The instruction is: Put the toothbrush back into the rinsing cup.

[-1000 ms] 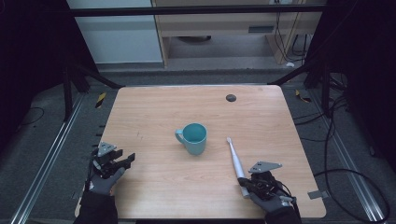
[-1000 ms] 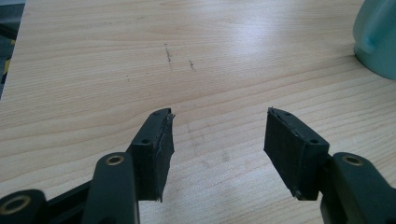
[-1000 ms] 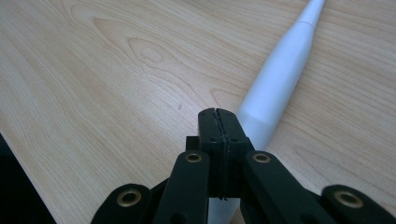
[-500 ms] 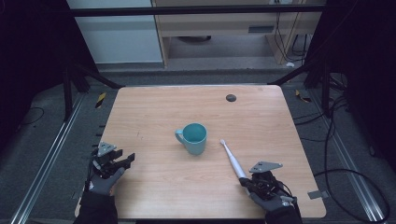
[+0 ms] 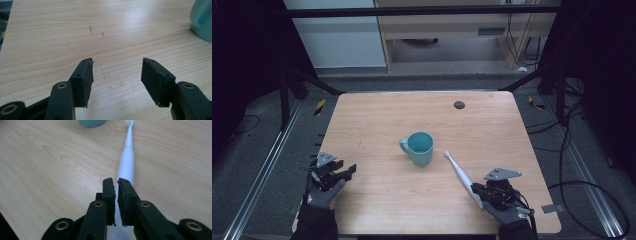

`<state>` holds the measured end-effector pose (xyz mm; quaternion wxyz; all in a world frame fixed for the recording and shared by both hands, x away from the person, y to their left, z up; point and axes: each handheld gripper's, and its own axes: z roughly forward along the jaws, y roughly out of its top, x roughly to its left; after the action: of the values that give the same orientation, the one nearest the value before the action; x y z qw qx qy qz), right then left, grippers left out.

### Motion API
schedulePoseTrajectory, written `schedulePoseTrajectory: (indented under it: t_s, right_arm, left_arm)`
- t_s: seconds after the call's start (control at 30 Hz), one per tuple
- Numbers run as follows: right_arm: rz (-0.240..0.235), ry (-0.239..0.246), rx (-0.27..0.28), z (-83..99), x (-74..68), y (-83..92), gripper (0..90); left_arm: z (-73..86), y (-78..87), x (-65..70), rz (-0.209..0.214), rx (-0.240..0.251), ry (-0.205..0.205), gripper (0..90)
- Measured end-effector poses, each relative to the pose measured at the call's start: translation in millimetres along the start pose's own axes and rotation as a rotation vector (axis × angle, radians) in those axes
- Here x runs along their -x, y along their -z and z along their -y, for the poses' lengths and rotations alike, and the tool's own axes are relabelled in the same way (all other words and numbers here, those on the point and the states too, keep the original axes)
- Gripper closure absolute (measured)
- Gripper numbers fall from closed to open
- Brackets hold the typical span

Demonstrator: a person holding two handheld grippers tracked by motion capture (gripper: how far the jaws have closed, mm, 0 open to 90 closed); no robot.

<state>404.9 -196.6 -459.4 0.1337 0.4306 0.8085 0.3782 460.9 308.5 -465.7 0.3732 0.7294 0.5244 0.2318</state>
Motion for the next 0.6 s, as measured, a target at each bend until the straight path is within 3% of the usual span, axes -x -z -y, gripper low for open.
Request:
schedulePoseTrajectory:
  t_s: [0.2,0.47,0.6]
  right_arm:
    - [0.054,-0.029,0.016,-19.1,4.5,10.6,73.1]
    - [0.105,-0.07,-0.03,-46.5,9.5,16.4,53.0]
    - [0.12,-0.061,-0.057,-56.1,9.6,13.5,47.1]
  left_arm:
    - [0.1,-0.8,0.1,-0.002,-0.004,-0.004,43.8]
    - [-0.2,-2.9,-0.1,0.003,-0.009,-0.002,43.5]
    - [-0.3,-4.9,-0.8,0.006,-0.015,-0.003,43.1]
